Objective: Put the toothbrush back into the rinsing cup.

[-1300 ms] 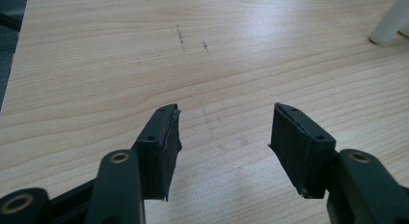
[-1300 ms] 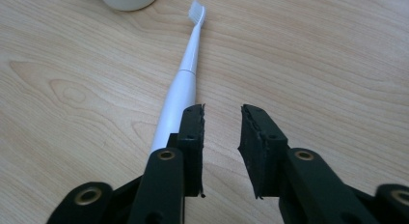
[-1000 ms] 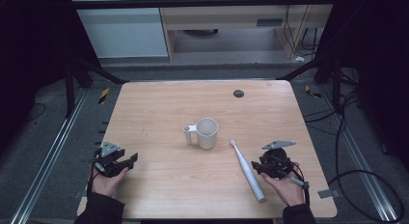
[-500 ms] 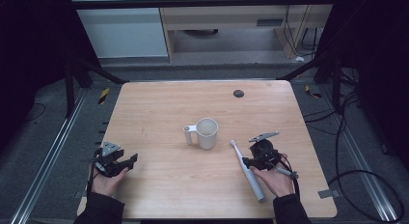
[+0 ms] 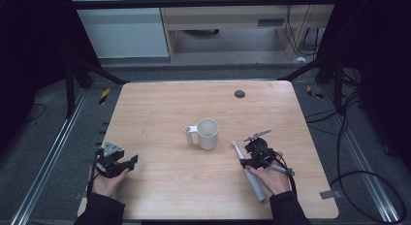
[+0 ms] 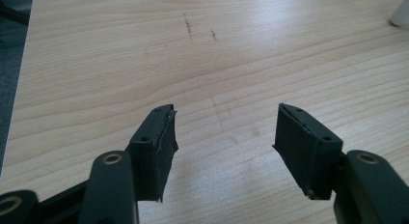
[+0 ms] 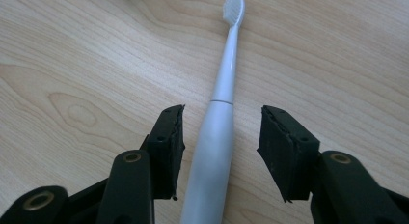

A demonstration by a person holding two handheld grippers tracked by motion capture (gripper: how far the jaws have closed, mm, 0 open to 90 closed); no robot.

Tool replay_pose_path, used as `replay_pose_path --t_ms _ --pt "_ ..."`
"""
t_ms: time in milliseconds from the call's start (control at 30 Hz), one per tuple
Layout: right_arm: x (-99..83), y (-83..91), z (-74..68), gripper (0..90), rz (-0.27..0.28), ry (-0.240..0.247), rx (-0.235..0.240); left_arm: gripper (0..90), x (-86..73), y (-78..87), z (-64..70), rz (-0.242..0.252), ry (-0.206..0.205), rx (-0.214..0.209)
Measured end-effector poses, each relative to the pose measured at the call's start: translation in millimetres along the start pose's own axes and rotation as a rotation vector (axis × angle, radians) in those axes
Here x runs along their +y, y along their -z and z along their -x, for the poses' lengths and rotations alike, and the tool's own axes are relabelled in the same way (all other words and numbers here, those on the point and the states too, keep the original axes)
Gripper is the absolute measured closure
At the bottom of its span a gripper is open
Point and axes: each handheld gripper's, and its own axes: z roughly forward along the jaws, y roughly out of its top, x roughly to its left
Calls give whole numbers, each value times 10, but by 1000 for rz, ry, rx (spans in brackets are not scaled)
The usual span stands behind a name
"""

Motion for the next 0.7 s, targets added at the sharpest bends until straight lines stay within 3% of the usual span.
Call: replay_pose_path --t_ms 700 --pt "-50 -196 -6 540 -115 -8 8 385 -7 -31 10 -16 2 -21"
